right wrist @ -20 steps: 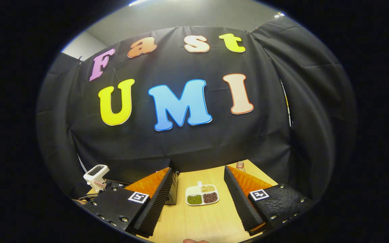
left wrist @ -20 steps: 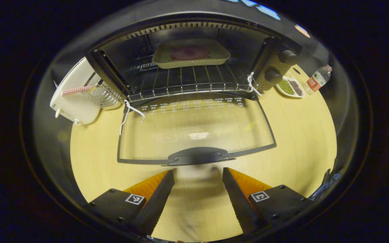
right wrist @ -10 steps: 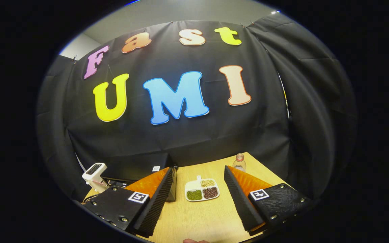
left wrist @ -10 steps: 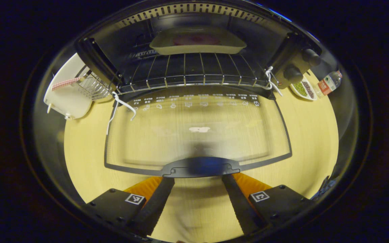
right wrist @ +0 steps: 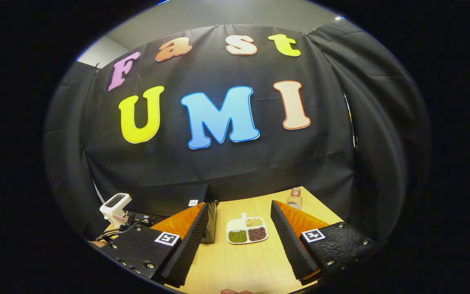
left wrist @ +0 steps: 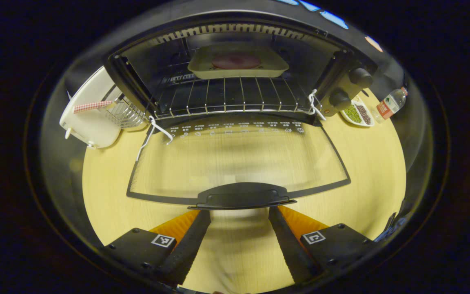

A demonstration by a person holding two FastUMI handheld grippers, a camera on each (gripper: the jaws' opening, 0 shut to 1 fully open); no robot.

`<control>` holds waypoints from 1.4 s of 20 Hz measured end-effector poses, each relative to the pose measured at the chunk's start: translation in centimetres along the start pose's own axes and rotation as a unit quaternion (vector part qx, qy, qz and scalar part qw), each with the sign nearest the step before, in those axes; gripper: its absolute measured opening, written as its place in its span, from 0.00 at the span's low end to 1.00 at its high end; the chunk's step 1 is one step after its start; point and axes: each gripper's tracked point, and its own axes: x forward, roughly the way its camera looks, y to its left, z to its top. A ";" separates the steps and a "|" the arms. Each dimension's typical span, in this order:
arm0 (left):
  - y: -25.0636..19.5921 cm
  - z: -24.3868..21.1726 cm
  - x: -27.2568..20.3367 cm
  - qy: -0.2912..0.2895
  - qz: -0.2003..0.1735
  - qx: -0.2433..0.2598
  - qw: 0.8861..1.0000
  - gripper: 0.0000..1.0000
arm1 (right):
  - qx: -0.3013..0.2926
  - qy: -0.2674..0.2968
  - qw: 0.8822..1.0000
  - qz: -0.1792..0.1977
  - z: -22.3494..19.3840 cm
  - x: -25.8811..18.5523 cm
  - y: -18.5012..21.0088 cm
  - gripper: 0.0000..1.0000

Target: Open the electric oven with the left hand, put the food in, and close the electric oven.

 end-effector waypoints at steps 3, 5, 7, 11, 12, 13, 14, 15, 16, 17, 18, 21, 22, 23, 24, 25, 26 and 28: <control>0.0 0.1 -0.7 -0.009 0.001 0.004 1.000 1.00 | -0.006 -0.004 1.000 0.008 0.4 -0.2 0.6 0.93; 0.0 0.3 -1.2 -0.015 0.001 0.001 1.000 0.97 | -0.009 -0.008 1.000 0.012 0.6 -0.5 0.6 0.93; 0.0 0.5 -1.8 -0.024 0.003 0.004 1.000 1.00 | -0.011 -0.010 1.000 0.012 0.8 -0.7 0.5 0.93; -0.2 0.9 -1.8 -0.037 0.008 0.004 0.999 1.00 | -0.010 -0.014 1.000 0.009 1.0 -1.0 -0.1 0.93; -0.1 1.1 -1.7 -0.040 0.014 0.007 0.999 1.00 | -0.013 -0.016 1.000 0.008 1.1 -1.2 -0.2 0.93; -0.1 1.2 -1.7 -0.041 0.017 0.006 0.999 1.00 | -0.014 -0.017 1.000 0.008 1.2 -1.2 -0.3 0.93; -0.1 1.4 -1.8 -0.044 0.018 0.004 0.999 1.00 | -0.015 -0.018 1.000 0.007 1.3 -1.4 -0.5 0.93; -0.1 1.5 -1.8 -0.047 0.020 0.003 0.999 1.00 | -0.015 -0.020 1.000 0.006 1.4 -1.5 -0.6 0.93; 0.0 1.7 -1.9 -0.052 0.021 0.004 0.998 0.97 | -0.015 -0.021 1.000 0.004 1.5 -1.6 -0.7 0.93; 0.0 2.0 -1.9 -0.057 0.023 0.007 0.998 1.00 | -0.014 -0.021 1.000 0.003 1.4 -1.5 -1.0 0.93; -0.1 2.2 -2.0 -0.062 0.024 0.008 0.998 1.00 | -0.014 -0.021 1.000 0.001 1.3 -1.5 -1.2 0.93; 0.0 3.1 -2.9 -0.085 0.032 0.012 0.996 1.00 | -0.017 -0.021 1.000 0.004 1.3 -1.4 -1.6 0.93; 0.1 3.5 -3.2 -0.093 0.035 0.013 0.995 0.97 | -0.020 -0.024 1.000 0.005 1.5 -1.5 -1.7 0.93; 0.0 3.9 -3.6 -0.102 0.038 0.014 0.994 0.97 | -0.023 -0.025 0.999 0.006 1.6 -1.5 -1.6 0.93; 0.0 4.2 -4.1 -0.111 0.039 0.016 0.993 0.97 | -0.025 -0.027 0.999 0.006 1.6 -1.5 -1.5 0.93; 0.0 4.7 -4.5 -0.122 0.039 0.017 0.992 1.00 | -0.027 -0.026 0.999 0.005 1.7 -1.5 -1.4 0.93; -0.2 5.0 -5.0 -0.132 0.037 0.019 0.990 0.92 | -0.027 -0.026 0.999 0.006 1.7 -1.5 -1.3 0.93; -0.7 5.3 -6.1 -0.149 0.030 0.019 0.988 1.00 | -0.027 -0.027 0.999 0.008 1.8 -1.5 -0.9 0.93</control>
